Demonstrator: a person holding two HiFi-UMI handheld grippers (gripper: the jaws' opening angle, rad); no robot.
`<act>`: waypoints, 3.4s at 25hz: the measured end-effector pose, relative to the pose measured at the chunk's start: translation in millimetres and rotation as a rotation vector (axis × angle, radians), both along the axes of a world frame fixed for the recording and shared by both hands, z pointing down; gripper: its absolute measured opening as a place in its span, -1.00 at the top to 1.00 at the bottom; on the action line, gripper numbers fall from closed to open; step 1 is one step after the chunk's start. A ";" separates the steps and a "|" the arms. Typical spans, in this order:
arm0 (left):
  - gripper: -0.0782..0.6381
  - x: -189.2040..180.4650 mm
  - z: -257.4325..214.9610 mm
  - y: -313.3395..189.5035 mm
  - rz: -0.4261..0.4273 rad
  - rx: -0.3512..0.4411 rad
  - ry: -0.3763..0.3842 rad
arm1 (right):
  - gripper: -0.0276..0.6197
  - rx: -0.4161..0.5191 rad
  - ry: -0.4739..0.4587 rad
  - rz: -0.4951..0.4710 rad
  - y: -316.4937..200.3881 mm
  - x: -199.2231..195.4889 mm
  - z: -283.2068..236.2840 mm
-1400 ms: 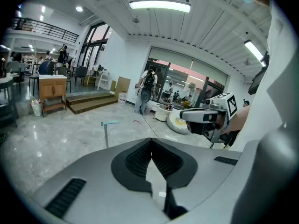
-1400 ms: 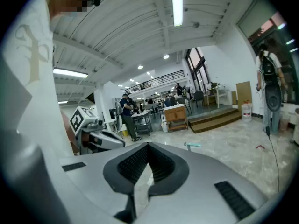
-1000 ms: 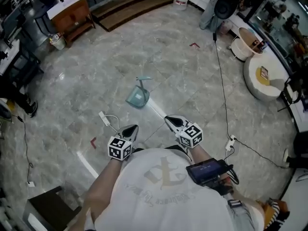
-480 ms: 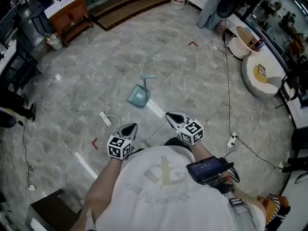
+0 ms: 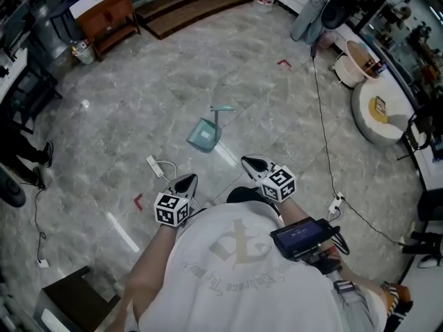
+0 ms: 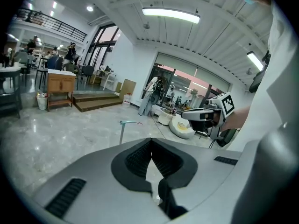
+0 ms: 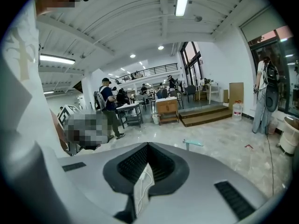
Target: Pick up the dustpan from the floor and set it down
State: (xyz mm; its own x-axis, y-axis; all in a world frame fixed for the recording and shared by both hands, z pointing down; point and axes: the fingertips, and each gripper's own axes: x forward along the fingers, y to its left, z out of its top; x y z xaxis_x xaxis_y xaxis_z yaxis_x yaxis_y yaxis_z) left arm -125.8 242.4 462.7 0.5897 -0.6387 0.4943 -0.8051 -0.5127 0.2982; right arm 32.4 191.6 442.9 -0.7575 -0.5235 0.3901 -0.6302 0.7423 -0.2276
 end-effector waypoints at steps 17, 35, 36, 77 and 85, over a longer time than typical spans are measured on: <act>0.75 -34.5 13.8 -42.7 -0.151 -0.055 0.004 | 0.86 -0.062 -0.033 -0.109 -60.9 -39.9 30.4; 0.75 -3.3 12.8 -167.0 -0.181 -0.080 -0.027 | 0.86 -0.118 -0.028 -0.146 -189.2 -16.8 49.2; 0.75 -1.9 12.8 -172.0 -0.185 -0.082 -0.033 | 0.86 -0.121 -0.027 -0.151 -195.2 -16.0 50.7; 0.75 5.5 18.7 -240.7 -0.249 -0.150 -0.067 | 0.86 -0.151 0.141 -0.376 -264.7 -27.5 99.5; 0.75 7.9 16.4 -240.5 -0.283 -0.145 -0.051 | 0.86 -0.132 0.242 -0.432 -272.8 -28.7 108.1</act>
State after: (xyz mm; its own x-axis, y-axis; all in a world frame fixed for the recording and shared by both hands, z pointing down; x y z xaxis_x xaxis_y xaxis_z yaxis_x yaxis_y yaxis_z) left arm -117.9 1.9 479.2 0.3708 -0.6944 0.6167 -0.9255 -0.2213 0.3073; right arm 3.7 -81.2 550.9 -0.7737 -0.1169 0.6227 -0.3183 0.9215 -0.2225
